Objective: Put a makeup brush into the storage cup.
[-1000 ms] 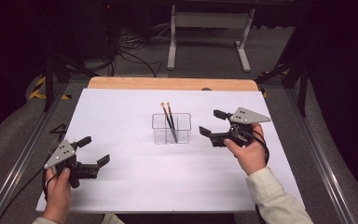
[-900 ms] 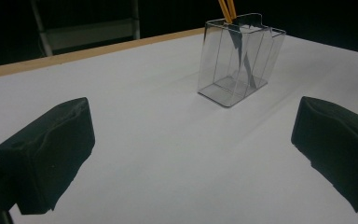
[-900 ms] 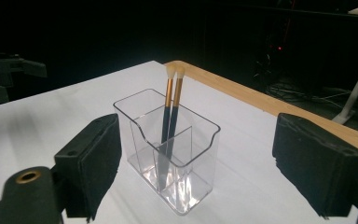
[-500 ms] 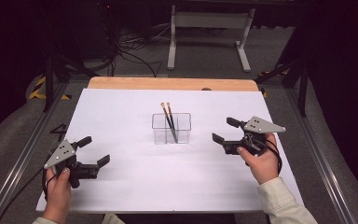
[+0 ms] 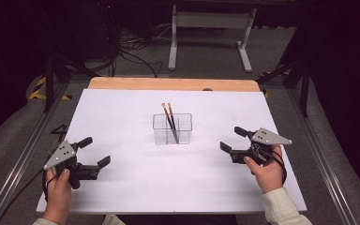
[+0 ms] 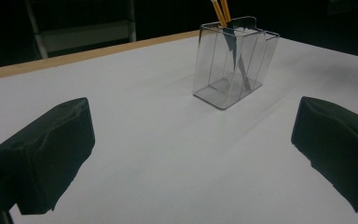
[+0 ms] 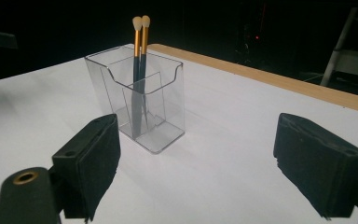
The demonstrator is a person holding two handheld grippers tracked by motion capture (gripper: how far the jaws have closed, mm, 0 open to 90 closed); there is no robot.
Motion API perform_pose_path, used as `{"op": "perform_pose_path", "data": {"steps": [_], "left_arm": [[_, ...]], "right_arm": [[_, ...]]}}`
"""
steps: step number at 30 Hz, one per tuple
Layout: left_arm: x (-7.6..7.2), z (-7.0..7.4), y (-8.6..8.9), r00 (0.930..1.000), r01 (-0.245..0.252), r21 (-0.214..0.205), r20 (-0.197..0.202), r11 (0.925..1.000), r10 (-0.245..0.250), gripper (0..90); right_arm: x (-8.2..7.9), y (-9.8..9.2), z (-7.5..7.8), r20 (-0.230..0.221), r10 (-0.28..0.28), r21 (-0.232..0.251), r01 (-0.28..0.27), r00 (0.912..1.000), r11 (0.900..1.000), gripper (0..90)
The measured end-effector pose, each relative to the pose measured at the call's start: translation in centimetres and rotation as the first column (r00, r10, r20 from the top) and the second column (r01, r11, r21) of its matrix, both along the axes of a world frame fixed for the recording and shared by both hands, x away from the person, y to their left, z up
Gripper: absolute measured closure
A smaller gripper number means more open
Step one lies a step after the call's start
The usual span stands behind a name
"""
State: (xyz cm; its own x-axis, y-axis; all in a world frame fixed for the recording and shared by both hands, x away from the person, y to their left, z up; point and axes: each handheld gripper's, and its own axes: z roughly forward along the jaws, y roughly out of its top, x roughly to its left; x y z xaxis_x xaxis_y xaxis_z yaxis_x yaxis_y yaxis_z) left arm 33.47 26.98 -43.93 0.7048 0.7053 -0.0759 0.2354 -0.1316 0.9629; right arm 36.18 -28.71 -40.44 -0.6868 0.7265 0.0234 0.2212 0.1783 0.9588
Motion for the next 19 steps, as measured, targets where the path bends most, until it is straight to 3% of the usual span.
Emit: {"op": "perform_pose_path", "data": {"steps": [19], "left_arm": [[0.0,0.0,0.1,0.9998,0.004,-0.009,0.021,1.0000,-0.004,0.3]], "right_arm": [[-0.5,-1.1,-1.5,0.000,-0.032,0.023,0.032,0.9995,0.9992,15.8]]}}
